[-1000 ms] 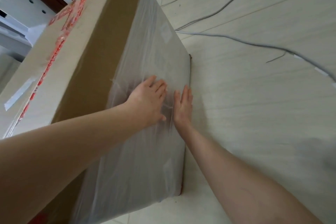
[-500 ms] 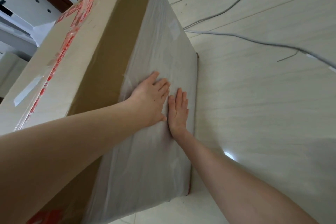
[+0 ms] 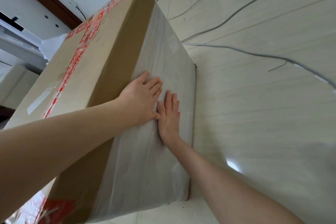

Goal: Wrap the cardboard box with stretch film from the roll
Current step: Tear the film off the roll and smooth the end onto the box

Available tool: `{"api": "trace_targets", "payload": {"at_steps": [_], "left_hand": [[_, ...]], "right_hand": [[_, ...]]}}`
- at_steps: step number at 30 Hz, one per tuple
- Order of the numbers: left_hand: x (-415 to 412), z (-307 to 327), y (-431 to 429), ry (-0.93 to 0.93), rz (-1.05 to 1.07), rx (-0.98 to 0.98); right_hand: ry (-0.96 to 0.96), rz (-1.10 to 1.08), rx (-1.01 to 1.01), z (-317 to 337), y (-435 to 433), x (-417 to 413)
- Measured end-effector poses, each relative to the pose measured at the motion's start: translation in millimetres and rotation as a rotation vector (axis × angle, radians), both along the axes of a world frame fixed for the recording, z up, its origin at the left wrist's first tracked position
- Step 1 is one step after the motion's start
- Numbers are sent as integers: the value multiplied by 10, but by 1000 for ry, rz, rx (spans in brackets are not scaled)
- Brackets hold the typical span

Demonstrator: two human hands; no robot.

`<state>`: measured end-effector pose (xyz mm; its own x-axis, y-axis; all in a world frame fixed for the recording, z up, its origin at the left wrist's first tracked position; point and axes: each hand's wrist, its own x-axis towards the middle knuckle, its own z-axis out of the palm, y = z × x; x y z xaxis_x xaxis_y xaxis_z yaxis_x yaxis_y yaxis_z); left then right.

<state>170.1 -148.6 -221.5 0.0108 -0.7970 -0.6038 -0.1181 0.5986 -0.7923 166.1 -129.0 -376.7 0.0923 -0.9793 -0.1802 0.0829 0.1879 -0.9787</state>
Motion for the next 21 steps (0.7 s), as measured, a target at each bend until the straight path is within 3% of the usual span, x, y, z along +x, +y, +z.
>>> {"api": "trace_targets", "payload": {"at_steps": [11, 16, 21], "left_hand": [[62, 16, -34, -10, -25, -16], [-65, 141, -87, 31, -42, -119], [-68, 56, 49, 33, -16, -17]], "right_hand": [[22, -23, -2, -26, -76, 102], [-108, -151, 117, -15, -231, -95], [51, -22, -54, 68, -85, 49]]}}
